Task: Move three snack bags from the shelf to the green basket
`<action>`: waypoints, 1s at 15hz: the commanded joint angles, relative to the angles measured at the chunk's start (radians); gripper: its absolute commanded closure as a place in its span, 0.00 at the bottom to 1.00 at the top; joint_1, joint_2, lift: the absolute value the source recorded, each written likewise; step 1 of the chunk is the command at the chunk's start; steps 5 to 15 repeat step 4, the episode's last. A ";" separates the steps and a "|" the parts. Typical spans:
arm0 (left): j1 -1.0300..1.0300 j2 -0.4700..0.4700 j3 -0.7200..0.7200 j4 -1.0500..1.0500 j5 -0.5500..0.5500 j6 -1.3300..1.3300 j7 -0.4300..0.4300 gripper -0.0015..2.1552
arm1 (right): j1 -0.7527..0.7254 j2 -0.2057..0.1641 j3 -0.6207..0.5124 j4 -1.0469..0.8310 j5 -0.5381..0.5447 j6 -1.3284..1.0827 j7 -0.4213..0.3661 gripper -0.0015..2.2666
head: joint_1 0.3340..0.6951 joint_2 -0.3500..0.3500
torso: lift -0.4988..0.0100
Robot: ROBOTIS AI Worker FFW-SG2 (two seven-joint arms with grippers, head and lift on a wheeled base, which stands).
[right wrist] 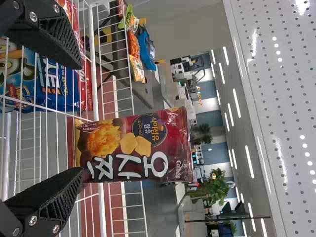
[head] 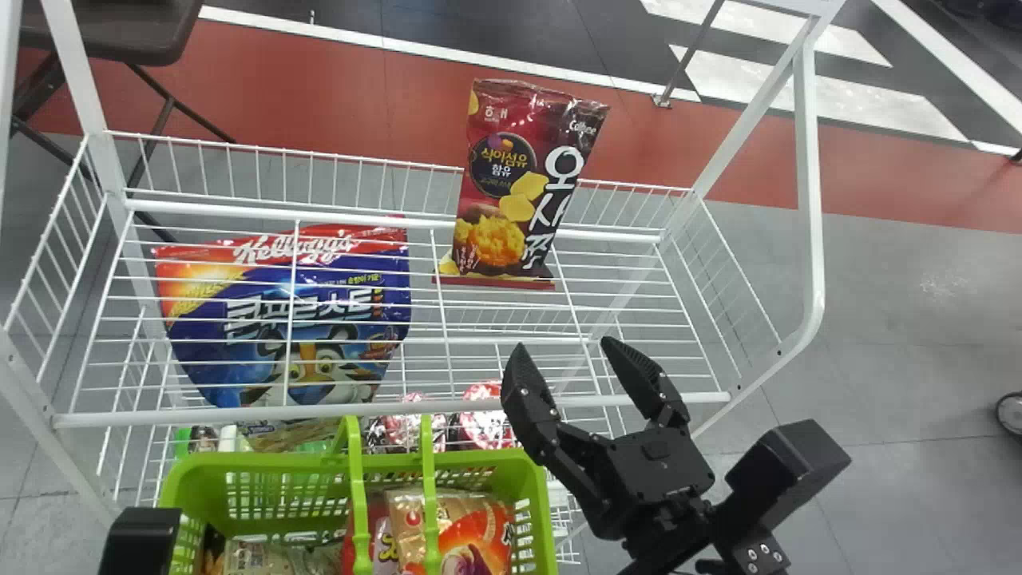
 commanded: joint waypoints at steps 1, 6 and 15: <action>0.001 0.000 0.001 -0.003 0.000 0.000 0.001 0.77 | 0.000 0.001 -0.001 0.000 0.000 0.000 0.000 0.04 | 1.00 0.00 | 0.89; 0.001 0.000 0.000 -0.003 0.000 0.000 0.001 0.77 | 0.002 0.001 -0.004 0.000 0.000 -0.003 0.000 0.04 | 1.00 0.00 | 0.89; 0.001 0.000 0.000 -0.003 0.000 0.000 0.001 0.77 | 0.002 0.001 -0.004 0.000 0.000 -0.003 0.000 0.04 | 1.00 0.00 | 0.89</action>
